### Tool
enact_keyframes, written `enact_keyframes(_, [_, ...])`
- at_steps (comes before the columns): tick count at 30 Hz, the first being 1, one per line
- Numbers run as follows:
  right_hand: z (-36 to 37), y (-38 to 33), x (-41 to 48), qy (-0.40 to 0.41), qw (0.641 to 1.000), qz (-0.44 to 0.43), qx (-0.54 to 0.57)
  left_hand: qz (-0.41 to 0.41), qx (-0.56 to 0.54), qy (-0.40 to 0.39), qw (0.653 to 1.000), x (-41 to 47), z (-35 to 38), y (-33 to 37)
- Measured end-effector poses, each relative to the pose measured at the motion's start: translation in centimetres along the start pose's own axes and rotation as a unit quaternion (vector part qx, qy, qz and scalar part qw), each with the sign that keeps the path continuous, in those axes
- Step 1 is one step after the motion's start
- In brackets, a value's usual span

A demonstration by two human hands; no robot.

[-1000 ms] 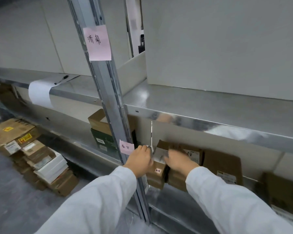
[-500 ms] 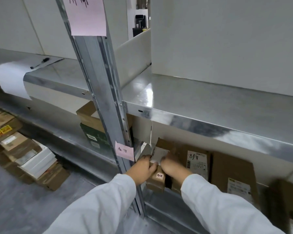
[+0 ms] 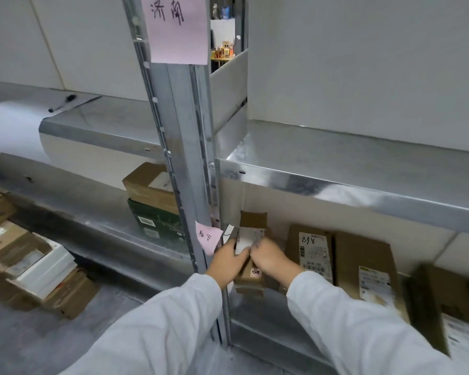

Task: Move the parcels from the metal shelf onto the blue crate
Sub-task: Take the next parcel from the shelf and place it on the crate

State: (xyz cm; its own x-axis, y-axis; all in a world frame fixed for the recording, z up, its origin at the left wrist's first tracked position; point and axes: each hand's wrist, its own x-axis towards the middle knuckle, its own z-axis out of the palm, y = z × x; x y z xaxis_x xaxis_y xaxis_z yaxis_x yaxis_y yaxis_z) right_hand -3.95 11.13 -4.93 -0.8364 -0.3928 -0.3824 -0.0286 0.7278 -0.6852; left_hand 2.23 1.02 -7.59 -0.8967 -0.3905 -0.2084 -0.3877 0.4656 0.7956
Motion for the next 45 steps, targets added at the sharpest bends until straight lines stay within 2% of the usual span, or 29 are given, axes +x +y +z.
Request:
enact_keyframes(5, [-0.3, -1.0, -3.8, 0.106, 0.991, 0.014, 0.085, 0.059, -0.048, -0.014, 0.997, -2.7, -2.5, 0.5])
enact_keyframes(11, [1.7, -0.9, -10.1, 0.149, 0.988, 0.012, 0.040, 0.111, -0.066, -0.091, 0.987, -7.8, -4.5, -0.8])
enact_keyframes(19, [3.4, 1.3, -19.2, 0.222, 0.973, 0.023, 0.055, 0.180, -0.061, -0.155, 0.969, -13.8, -3.3, -0.4])
enact_keyframes(26, [1.0, 6.8, -28.0, 0.308, 0.942, 0.101, 0.083, 0.240, -0.056, -0.247, 0.937, -19.3, 3.2, 3.4])
enact_keyframes(34, [-2.7, 16.2, -39.1, 0.385, 0.900, 0.170, 0.115, 0.276, -0.060, -0.374, 0.883, -28.0, 13.8, 8.8])
enact_keyframes(45, [-10.9, 33.6, -57.0, 0.454, 0.845, 0.244, 0.144, 0.324, -0.018, -0.469, 0.821, -44.6, 32.0, 18.4])
